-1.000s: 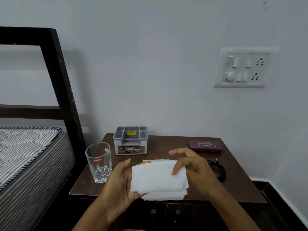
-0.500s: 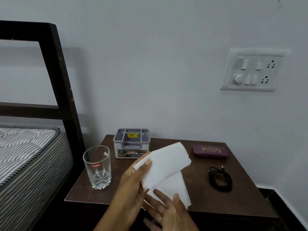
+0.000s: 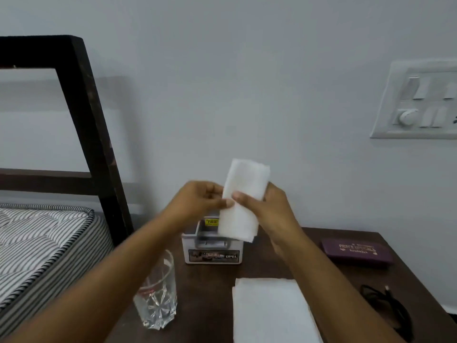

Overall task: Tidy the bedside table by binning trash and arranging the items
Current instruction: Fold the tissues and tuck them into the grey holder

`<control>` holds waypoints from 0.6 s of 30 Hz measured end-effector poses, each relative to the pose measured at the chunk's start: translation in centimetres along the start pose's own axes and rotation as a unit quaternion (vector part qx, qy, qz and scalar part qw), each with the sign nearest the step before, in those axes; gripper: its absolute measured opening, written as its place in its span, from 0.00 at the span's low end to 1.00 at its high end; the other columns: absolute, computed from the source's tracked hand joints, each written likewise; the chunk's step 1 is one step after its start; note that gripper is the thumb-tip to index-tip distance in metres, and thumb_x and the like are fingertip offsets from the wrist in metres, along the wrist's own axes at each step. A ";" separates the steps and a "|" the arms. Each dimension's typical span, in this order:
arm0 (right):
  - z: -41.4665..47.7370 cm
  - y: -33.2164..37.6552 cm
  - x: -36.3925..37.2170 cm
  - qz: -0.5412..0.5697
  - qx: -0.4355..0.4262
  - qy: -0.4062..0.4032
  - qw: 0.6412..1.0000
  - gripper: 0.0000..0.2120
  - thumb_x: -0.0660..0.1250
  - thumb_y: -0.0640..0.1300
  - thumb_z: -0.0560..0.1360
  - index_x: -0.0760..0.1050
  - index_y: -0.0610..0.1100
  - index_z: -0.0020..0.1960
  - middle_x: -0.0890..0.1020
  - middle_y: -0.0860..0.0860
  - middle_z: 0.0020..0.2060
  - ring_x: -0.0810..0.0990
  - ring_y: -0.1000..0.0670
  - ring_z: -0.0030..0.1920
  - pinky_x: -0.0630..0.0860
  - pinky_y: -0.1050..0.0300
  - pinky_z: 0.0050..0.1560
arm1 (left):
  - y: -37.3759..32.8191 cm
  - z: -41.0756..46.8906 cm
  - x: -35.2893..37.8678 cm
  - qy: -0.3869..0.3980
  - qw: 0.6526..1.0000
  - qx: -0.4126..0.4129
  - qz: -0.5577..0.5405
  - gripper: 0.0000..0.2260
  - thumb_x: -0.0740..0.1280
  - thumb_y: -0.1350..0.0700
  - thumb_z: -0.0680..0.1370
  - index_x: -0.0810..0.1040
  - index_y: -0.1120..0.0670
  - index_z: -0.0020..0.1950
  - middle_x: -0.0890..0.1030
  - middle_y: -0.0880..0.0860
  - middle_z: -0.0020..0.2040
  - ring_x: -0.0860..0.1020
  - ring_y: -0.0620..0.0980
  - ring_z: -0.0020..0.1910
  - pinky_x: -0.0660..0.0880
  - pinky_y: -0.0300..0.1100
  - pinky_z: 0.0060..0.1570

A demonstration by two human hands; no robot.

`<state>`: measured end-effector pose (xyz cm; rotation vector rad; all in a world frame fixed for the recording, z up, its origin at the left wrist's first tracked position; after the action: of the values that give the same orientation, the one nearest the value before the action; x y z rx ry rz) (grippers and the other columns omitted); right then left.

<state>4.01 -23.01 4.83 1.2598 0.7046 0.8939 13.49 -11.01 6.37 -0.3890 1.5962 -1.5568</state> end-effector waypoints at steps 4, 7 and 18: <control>5.8 -1.2 1.7 -0.125 -0.012 0.037 0.991 0.30 0.77 0.42 0.65 0.68 0.50 0.63 0.79 0.51 0.54 0.79 0.52 0.51 0.79 0.63 0.40 | 1.9 5.1 -2.9 -0.050 0.998 0.015 0.028 0.05 0.73 0.59 0.70 0.80 0.54 0.36 0.82 0.44 0.28 0.79 0.38 0.30 0.75 0.30 0.37; 8.7 -4.7 2.5 -0.209 0.001 0.047 0.977 0.29 0.75 0.36 0.66 0.69 0.45 0.64 0.80 0.44 0.56 0.80 0.45 0.51 0.81 0.49 0.46 | 5.1 6.9 -3.6 -0.067 0.997 0.002 0.037 0.06 0.72 0.61 0.70 0.78 0.55 0.34 0.80 0.41 0.24 0.76 0.35 0.25 0.69 0.24 0.28; 11.1 -7.9 3.3 -0.314 -0.074 0.022 0.946 0.14 0.66 0.39 0.72 0.74 0.42 0.57 0.82 0.43 0.48 0.81 0.42 0.46 0.80 0.45 0.47 | 8.7 9.3 -4.3 -0.072 0.997 -0.009 0.029 0.02 0.71 0.58 0.71 0.81 0.52 0.40 0.81 0.41 0.29 0.77 0.39 0.36 0.70 0.33 0.38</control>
<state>16.47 -26.05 -0.80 0.8013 0.9817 0.4345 25.76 -12.44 1.08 -0.4518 1.4982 -1.4391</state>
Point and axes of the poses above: each hand's wrist, its own z-axis towards the middle knuckle, its own x-axis out of the palm, y = z × x, the point moved 5 cm from there along z, towards the middle knuckle
